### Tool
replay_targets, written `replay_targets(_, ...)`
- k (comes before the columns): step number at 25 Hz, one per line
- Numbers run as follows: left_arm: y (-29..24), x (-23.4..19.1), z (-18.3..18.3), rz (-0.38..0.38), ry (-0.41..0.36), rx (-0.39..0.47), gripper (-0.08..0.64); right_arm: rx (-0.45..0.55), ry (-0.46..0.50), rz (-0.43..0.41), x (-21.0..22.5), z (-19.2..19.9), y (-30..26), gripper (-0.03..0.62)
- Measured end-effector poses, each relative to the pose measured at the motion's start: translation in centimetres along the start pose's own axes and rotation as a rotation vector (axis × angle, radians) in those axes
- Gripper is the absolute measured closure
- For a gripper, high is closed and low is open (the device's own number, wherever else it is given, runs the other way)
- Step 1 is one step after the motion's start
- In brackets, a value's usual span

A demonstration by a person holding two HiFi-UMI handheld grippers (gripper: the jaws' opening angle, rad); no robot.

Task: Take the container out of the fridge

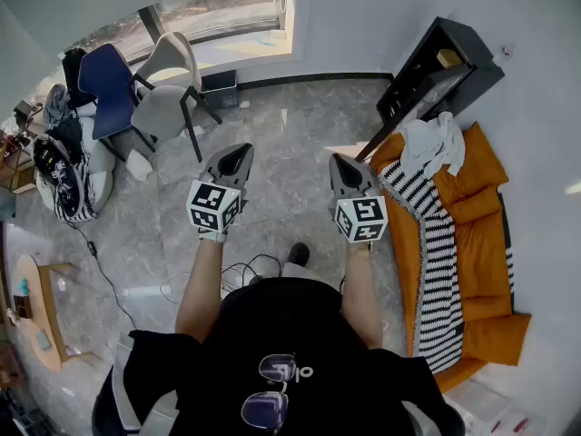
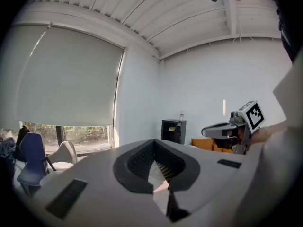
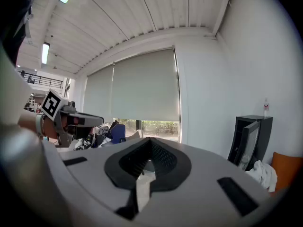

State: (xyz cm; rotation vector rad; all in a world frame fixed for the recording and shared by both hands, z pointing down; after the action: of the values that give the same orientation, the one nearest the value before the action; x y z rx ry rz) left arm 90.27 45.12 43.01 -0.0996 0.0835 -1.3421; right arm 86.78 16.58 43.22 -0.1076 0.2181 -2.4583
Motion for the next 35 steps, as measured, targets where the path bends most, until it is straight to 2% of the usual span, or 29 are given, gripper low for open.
replay_targets(11, -3.6, 0.0, 0.2, -0.004, 0.009, -0.019, 0.561, -0.001, -0.018, -0.019, 3.3, -0.1, -2.2, 0.586)
replay_targets(24, -10.3, 1.5, -0.2, -0.016, 0.047, -0.004, 0.561, 0.022, -0.013, -0.056, 10.1, -0.5, -4.6, 0.586)
replay_targets(35, -16.7, 1.6, 0.7, -0.005, 0.078, -0.049, 0.561, -0.033, -0.021, -0.078, 14.9, 0.1, -8.0, 0.586)
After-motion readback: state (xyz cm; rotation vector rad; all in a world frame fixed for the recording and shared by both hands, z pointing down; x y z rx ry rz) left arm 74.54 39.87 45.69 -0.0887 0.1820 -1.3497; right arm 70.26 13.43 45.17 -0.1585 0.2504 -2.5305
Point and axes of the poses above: the fingertips, and each gripper's own axes: y backward along the fingers, x to its right, z out of its underside, the point moved 10 cm from there along y, backward along the fingers, and after that the axes turned 12 degrees about -z, right-handed, at the moved point
